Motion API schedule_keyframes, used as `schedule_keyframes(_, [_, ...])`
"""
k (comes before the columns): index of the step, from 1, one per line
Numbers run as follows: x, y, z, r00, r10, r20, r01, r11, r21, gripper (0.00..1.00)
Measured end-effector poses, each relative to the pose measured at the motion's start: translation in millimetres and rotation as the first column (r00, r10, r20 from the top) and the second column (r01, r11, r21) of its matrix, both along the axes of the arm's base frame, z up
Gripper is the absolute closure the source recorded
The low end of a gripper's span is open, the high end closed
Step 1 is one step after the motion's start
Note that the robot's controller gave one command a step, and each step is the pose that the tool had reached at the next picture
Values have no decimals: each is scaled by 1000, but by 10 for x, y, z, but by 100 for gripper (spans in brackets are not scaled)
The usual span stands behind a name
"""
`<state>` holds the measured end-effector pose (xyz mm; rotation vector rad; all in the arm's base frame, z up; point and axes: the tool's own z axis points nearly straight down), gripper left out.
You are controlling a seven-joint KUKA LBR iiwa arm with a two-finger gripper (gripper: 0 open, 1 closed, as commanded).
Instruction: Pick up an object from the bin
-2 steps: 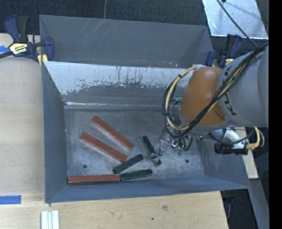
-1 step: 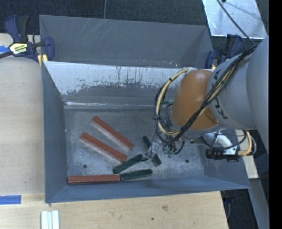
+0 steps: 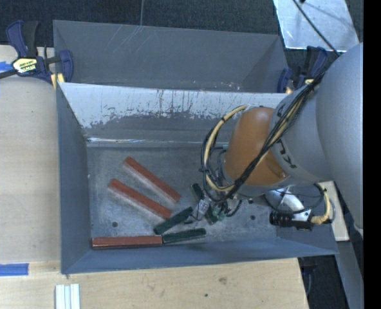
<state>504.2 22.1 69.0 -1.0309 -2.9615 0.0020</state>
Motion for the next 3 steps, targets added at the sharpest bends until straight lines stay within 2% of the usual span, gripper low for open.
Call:
schedule_keyframes(1, [1,-2,6,1000,1,1,-1,1000,0,0])
schedule_keyframes(2, [19,-14,20,1000,1,8,-1,1000,-2,100])
schedule_keyframes(3, [34,-21,545,1000,4,13,-4,1000,-1,100])
